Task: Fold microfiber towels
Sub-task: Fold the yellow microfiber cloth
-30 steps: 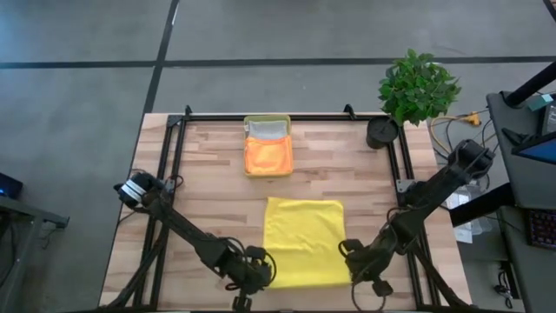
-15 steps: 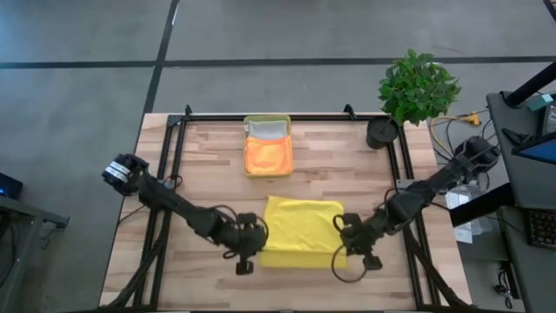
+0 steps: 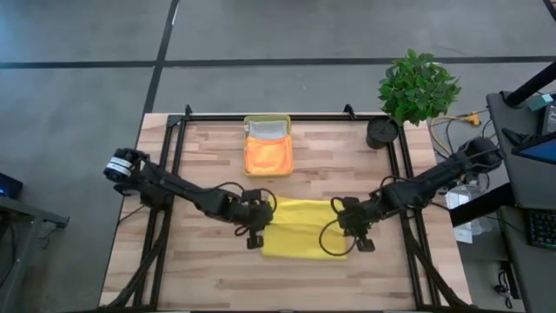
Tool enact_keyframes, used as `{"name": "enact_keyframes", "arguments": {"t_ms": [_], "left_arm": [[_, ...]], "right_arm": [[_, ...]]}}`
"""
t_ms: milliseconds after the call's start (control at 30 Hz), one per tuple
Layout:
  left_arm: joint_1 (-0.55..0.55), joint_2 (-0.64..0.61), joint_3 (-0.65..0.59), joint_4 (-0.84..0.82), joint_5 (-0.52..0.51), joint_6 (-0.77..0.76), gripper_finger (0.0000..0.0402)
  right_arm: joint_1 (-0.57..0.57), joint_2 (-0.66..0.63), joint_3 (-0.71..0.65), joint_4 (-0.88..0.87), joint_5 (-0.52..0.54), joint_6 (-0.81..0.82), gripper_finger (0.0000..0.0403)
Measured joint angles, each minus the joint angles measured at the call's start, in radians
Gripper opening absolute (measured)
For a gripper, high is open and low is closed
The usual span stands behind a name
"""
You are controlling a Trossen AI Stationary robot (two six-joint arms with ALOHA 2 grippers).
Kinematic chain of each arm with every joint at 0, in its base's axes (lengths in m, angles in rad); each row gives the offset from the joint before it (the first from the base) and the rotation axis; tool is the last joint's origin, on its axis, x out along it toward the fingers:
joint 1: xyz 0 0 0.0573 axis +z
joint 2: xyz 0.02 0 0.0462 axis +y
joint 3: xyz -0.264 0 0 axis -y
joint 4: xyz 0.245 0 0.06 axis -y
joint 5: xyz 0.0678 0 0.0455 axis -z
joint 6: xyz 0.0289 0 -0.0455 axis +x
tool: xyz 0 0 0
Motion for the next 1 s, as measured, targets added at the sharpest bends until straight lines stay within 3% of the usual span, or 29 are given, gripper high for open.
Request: {"name": "enact_keyframes", "arguments": {"t_ms": [500,1000], "left_arm": [[0.091,0.000,-0.046,0.003,-0.048,0.036,0.0000],[0.116,0.000,-0.076,0.058,-0.244,0.029,0.0000]], "right_arm": [[-0.185,0.000,-0.020,-0.002,0.004,-0.094,0.0008],[-0.291,0.000,-0.027,-0.052,0.038,-0.163,0.0008]]}}
